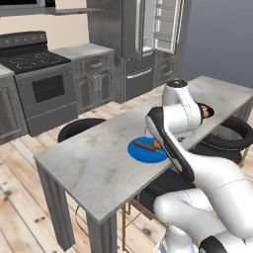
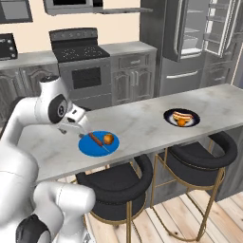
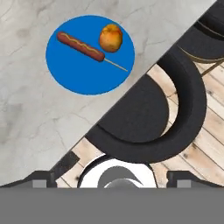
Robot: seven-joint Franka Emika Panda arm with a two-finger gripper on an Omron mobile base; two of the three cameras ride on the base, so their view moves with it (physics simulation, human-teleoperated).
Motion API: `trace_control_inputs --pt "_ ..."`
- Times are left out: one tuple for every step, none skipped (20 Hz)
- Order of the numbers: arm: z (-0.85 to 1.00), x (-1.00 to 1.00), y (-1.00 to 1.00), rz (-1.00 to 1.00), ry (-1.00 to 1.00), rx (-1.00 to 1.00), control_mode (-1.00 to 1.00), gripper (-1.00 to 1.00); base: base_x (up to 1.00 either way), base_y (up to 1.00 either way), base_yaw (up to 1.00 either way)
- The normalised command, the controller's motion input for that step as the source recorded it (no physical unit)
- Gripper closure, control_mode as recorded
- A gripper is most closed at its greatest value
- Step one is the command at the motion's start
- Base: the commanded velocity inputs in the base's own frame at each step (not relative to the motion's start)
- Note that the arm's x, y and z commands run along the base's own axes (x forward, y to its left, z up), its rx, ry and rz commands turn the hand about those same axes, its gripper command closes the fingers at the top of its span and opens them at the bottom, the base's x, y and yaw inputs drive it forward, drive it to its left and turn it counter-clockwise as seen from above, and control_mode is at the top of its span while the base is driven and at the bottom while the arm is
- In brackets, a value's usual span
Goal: Pick up the tangerine and peach from the fridge and place one fruit on each plate on the dining counter.
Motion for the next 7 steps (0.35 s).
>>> trace_control_inputs --pt "-0.07 -0.83 -0.36 0.15 -0.43 0.0 -1.0 -1.0 0.0 0.0 0.0" --pt "0.0 -0.81 -0.58 0.14 -0.44 0.01 -1.0 -1.0 0.0 0.0 0.0" --pt "0.04 -0.59 -0.66 0.13 -0.33 0.1 -1.0 -1.0 0.0 0.0 0.0" --pt "0.2 -0.38 -0.65 0.09 -0.27 0.12 -1.0 -1.0 0.0 0.0 0.0" --pt "0.26 -0.21 -0.65 0.07 -0.21 0.17 -1.0 -1.0 0.0 0.0 0.0" --pt "0.35 -0.22 -0.54 0.07 -0.25 0.17 -1.0 -1.0 0.0 0.0 0.0" --pt "0.41 -0.28 -0.26 0.05 -0.28 0.14 -1.0 -1.0 0.0 0.0 0.0"
